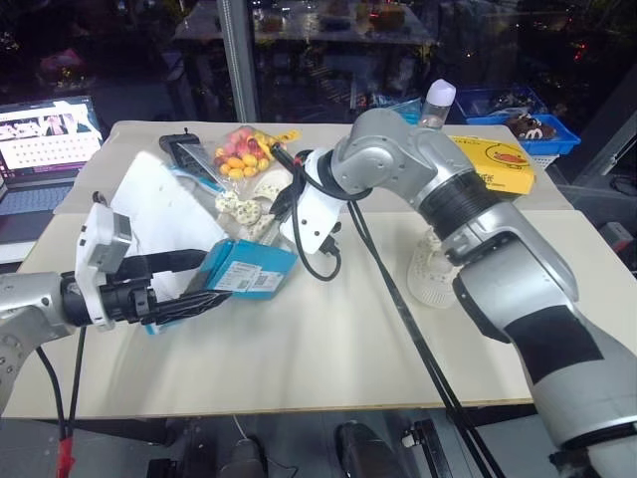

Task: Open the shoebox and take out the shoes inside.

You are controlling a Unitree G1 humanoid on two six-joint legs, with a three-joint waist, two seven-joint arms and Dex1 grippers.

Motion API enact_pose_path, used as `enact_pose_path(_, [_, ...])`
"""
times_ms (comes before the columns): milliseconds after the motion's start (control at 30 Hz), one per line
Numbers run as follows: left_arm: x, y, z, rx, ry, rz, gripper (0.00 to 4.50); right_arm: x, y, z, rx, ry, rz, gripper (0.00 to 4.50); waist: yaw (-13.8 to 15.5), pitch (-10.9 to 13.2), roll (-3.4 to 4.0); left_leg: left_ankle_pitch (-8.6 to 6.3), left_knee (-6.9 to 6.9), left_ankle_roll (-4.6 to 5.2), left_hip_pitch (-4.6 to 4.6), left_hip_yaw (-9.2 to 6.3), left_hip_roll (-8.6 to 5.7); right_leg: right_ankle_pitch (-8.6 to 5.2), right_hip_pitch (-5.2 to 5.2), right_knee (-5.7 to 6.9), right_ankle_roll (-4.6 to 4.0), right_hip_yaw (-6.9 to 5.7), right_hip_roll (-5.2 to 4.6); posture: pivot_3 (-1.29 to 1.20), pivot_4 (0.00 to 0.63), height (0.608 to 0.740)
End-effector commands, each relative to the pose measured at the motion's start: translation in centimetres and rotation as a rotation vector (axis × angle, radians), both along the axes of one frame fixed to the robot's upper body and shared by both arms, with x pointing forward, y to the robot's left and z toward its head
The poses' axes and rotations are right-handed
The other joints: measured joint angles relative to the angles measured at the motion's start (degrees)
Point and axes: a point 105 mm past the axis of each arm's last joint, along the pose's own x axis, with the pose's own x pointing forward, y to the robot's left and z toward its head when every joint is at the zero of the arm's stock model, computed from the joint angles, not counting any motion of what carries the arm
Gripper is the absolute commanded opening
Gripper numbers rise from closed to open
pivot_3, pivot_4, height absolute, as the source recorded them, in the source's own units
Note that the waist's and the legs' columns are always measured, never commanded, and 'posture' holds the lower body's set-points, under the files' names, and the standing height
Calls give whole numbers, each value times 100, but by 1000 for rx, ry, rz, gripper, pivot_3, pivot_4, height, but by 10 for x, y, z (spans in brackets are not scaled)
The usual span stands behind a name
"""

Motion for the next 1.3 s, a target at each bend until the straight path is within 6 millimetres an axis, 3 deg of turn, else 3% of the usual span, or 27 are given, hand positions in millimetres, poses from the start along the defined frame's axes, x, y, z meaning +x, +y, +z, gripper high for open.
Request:
enact_pose_path(33, [-1,-1,8,6,-29,-6,3788,-9,11,36,129,-51,47,98,10,0,0,0,1,0,0,0,0,0,0,0,1,0,0,0,150,723])
enact_pose_path(267, [-2,-2,7,1,-29,-7,3788,-11,14,40,154,-50,58,98,60,0,0,0,1,0,0,0,0,0,0,0,1,0,0,0,150,723])
enact_pose_path(467, [-4,-3,10,-2,-39,-10,3788,-14,13,58,226,-44,49,98,69,0,0,0,2,0,-1,0,0,3,1,0,-3,-1,0,0,150,723])
enact_pose_path(600, [-7,6,18,6,-63,34,3788,-16,6,65,267,-12,40,98,69,0,0,0,2,0,-3,0,0,3,-1,0,-4,-1,0,0,150,723])
enact_pose_path(833, [-26,11,20,10,-38,67,3788,-13,-16,57,306,54,-26,98,87,0,1,0,4,0,-1,0,2,2,7,-1,-3,-4,-2,0,150,723])
enact_pose_path(1033, [-37,-11,15,-8,14,-45,3788,8,-72,68,385,48,-237,98,168,2,2,1,21,-1,-2,3,1,6,9,-2,7,-4,-6,0,150,723])
enact_pose_path(1233, [-26,-17,15,-22,16,-68,3788,23,-152,70,454,18,-533,98,256,3,3,1,24,-1,1,5,0,-6,12,-5,-10,-3,-5,0,150,723])
enact_pose_path(1300, [-22,-20,17,-33,14,-88,3788,26,-191,67,479,1,-683,98,256,4,5,1,23,-1,2,11,-1,-3,12,-7,-4,1,-6,0,150,723])
